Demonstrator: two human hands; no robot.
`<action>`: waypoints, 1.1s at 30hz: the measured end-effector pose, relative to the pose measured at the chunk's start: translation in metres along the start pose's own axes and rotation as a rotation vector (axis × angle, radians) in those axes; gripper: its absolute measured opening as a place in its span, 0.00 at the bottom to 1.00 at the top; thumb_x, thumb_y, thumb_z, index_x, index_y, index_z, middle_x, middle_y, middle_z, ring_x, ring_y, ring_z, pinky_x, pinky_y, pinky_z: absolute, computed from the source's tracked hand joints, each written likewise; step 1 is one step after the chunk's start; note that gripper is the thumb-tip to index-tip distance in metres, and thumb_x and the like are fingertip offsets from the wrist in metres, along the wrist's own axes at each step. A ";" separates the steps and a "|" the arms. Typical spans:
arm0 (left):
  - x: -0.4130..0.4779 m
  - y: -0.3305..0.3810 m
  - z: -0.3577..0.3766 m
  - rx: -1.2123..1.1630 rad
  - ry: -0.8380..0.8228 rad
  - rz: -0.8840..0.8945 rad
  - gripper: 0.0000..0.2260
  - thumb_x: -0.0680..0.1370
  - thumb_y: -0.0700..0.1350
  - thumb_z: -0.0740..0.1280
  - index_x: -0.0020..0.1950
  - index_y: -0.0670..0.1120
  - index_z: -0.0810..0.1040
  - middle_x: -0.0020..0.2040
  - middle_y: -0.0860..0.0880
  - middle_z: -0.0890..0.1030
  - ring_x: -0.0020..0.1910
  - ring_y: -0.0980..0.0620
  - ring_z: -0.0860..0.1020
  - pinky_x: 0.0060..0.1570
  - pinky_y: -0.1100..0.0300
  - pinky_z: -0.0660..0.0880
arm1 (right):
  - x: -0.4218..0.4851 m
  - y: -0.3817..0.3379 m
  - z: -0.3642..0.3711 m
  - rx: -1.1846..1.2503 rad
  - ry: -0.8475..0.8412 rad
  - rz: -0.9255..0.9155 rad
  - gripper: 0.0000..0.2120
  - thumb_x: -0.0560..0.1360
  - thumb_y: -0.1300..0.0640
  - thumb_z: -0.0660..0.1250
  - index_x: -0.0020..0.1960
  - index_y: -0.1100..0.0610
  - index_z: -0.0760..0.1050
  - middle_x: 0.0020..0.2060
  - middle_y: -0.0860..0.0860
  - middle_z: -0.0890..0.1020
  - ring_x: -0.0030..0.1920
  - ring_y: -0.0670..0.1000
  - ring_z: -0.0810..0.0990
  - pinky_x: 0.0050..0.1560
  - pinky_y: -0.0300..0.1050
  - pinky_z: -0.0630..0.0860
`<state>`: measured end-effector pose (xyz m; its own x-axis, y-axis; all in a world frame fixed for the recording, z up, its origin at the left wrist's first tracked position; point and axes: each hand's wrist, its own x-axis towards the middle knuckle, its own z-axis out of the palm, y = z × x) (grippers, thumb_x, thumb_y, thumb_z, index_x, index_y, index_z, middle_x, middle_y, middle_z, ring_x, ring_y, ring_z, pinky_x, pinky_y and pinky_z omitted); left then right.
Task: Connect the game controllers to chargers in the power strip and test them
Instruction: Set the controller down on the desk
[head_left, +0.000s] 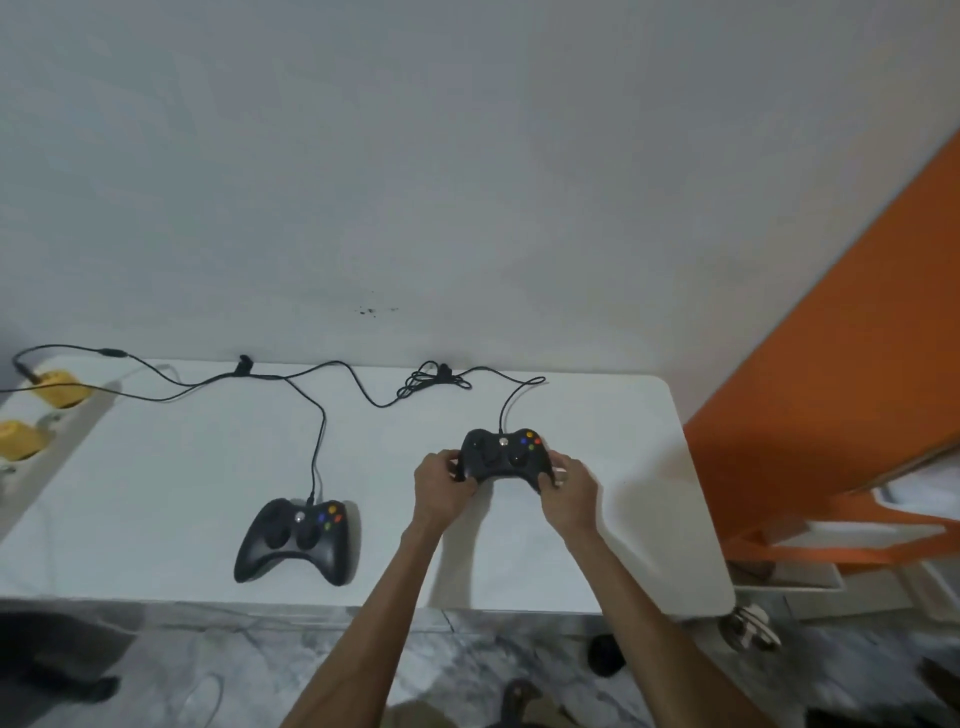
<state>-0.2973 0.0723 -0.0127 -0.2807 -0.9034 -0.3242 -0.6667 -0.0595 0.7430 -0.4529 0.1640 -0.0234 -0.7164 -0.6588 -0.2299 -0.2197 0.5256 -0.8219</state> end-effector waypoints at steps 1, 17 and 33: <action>0.004 -0.002 -0.001 0.003 -0.010 0.005 0.13 0.69 0.38 0.73 0.53 0.43 0.85 0.41 0.46 0.85 0.39 0.49 0.81 0.36 0.68 0.70 | 0.001 0.000 0.004 -0.014 -0.006 0.005 0.16 0.75 0.69 0.66 0.62 0.63 0.78 0.57 0.60 0.81 0.55 0.59 0.81 0.52 0.40 0.72; 0.007 -0.025 -0.092 -0.036 0.210 0.074 0.15 0.74 0.41 0.71 0.61 0.44 0.82 0.56 0.43 0.83 0.54 0.45 0.81 0.58 0.56 0.75 | -0.027 -0.075 0.073 -0.034 -0.105 -0.296 0.20 0.75 0.65 0.68 0.67 0.61 0.75 0.62 0.56 0.78 0.62 0.54 0.76 0.66 0.41 0.67; -0.063 -0.167 -0.190 -0.032 0.246 -0.273 0.21 0.70 0.48 0.65 0.60 0.40 0.83 0.55 0.40 0.85 0.56 0.41 0.81 0.56 0.56 0.73 | -0.134 -0.071 0.198 -0.006 -0.421 -0.142 0.17 0.75 0.63 0.68 0.63 0.58 0.78 0.55 0.55 0.83 0.55 0.55 0.82 0.57 0.45 0.76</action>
<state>-0.0370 0.0586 -0.0053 0.0812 -0.9273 -0.3655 -0.6711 -0.3219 0.6678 -0.2105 0.1082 -0.0370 -0.3468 -0.8857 -0.3087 -0.3011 0.4168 -0.8577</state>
